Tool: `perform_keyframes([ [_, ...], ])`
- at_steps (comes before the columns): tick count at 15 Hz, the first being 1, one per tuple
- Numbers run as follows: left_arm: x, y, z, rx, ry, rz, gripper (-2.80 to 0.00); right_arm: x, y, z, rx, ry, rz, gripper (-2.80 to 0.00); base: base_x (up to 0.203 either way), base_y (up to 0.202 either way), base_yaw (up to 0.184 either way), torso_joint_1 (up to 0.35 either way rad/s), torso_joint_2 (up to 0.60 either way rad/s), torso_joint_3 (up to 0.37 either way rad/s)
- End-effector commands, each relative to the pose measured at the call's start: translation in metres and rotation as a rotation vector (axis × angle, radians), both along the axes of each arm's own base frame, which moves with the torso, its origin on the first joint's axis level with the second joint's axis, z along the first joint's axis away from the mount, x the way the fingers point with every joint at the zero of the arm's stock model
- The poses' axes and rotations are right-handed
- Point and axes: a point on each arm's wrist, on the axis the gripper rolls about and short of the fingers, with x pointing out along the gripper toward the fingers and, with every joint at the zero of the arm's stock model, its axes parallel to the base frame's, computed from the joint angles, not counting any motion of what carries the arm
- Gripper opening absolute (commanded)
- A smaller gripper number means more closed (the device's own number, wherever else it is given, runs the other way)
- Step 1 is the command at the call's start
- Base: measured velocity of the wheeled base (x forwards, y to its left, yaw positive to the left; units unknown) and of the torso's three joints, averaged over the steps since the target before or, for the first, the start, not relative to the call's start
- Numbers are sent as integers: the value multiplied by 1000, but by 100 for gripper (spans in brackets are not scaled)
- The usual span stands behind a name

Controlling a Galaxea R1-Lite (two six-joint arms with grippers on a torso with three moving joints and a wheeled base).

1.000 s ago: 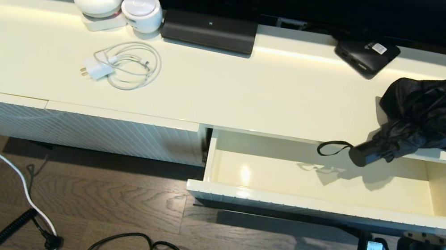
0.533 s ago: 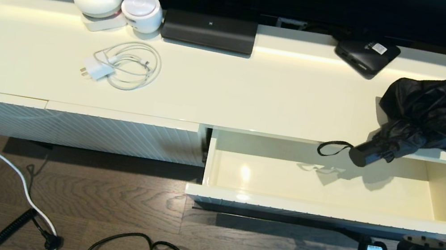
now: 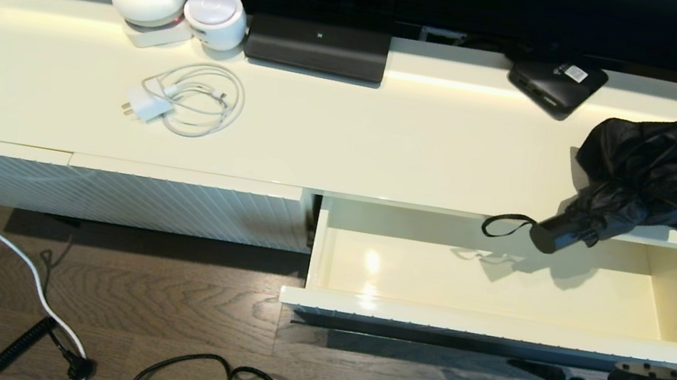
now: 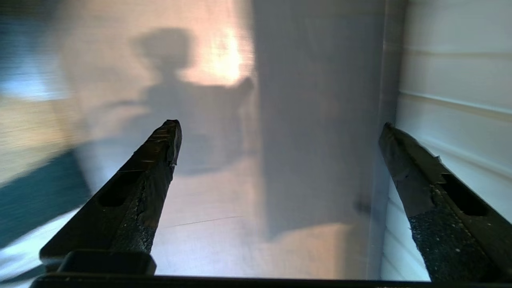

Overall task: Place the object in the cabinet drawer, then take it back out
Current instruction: Open the drawer

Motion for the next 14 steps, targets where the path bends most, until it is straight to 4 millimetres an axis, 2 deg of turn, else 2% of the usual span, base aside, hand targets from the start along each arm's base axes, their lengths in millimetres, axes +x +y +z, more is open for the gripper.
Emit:
perform_keyframes([
  [1, 0, 0, 0, -1, -1, 0, -280, -2, -1, 11, 1, -34, 4, 0, 0, 0, 0, 0, 0, 0],
  [5, 0, 0, 0, -1, -1, 0, -280, -13, -2, 18, -4, 1, 5, 0, 0, 0, 0, 0, 0, 0],
  [8, 0, 0, 0, -1, -1, 0, -280, -19, -6, 37, 17, -61, -1, 0, 0, 0, 0, 0, 0, 0],
  [12, 0, 0, 0, -1, -1, 0, -280, -11, -8, 59, 128, -181, -76, 0, 0, 0, 0, 0, 0, 0],
  [14, 0, 0, 0, -1, -2, 0, -280, -19, -9, 73, 160, -225, -86, 0, 0, 0, 0, 0, 0, 0],
])
